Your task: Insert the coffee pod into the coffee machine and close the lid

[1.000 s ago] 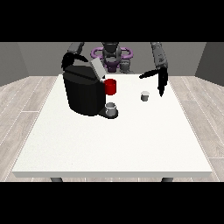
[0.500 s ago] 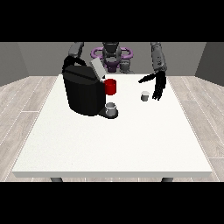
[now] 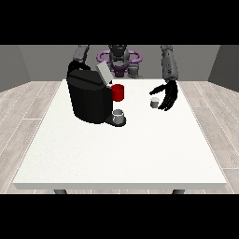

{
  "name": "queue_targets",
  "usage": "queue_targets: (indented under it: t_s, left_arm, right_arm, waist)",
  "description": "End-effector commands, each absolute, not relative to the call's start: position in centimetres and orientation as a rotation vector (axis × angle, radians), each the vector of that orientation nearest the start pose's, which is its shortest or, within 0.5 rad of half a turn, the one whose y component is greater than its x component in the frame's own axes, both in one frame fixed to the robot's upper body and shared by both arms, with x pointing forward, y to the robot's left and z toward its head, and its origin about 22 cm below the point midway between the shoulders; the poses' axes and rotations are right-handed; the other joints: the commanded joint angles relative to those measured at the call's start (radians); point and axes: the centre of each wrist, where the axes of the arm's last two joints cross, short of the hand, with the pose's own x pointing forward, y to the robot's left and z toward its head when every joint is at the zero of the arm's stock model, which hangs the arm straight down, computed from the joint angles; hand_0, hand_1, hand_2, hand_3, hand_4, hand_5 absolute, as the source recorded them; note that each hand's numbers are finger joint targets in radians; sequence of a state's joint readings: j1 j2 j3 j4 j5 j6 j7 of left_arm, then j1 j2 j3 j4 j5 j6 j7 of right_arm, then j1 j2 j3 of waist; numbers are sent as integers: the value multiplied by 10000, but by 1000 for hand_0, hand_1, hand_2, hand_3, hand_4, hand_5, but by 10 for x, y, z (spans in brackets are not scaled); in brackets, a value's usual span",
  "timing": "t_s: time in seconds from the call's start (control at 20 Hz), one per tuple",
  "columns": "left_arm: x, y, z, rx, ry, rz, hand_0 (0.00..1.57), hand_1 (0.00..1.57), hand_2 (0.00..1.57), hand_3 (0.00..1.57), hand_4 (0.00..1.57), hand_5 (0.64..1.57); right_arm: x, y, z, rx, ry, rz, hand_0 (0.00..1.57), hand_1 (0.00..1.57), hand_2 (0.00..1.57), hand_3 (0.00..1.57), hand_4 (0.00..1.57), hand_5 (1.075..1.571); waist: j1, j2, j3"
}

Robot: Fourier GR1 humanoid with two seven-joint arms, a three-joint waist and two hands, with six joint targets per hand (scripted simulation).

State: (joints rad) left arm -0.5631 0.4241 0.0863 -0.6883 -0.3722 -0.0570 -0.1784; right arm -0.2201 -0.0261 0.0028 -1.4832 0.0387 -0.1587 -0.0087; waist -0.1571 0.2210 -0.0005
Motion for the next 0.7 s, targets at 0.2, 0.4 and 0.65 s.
queue_targets:
  t_s: [0.2, 0.4, 0.65]
  left_arm:
    - [372, 346, 12, 6458, -13412, -6819, 673, 673, 809, 551, 0, 1571]
    - [378, 331, 9, 6990, -14185, -6724, 686, 686, 849, 651, 288, 1571]
    - [366, 345, -8, 7500, -13990, -7004, 920, 920, 1042, 829, 361, 1571]
  right_arm:
    - [293, -207, 27, -1031, -16970, -33, 0, 0, 0, 0, 465, 1571]
    - [304, -210, 43, -933, -17177, -297, 0, 0, 0, 0, 515, 1571]
    - [291, -207, 32, -813, -16942, -451, 0, 0, 0, 0, 524, 1571]
  waist:
    - [-98, 167, 3]
    - [-28, 339, 2]
    - [-140, 134, 1]
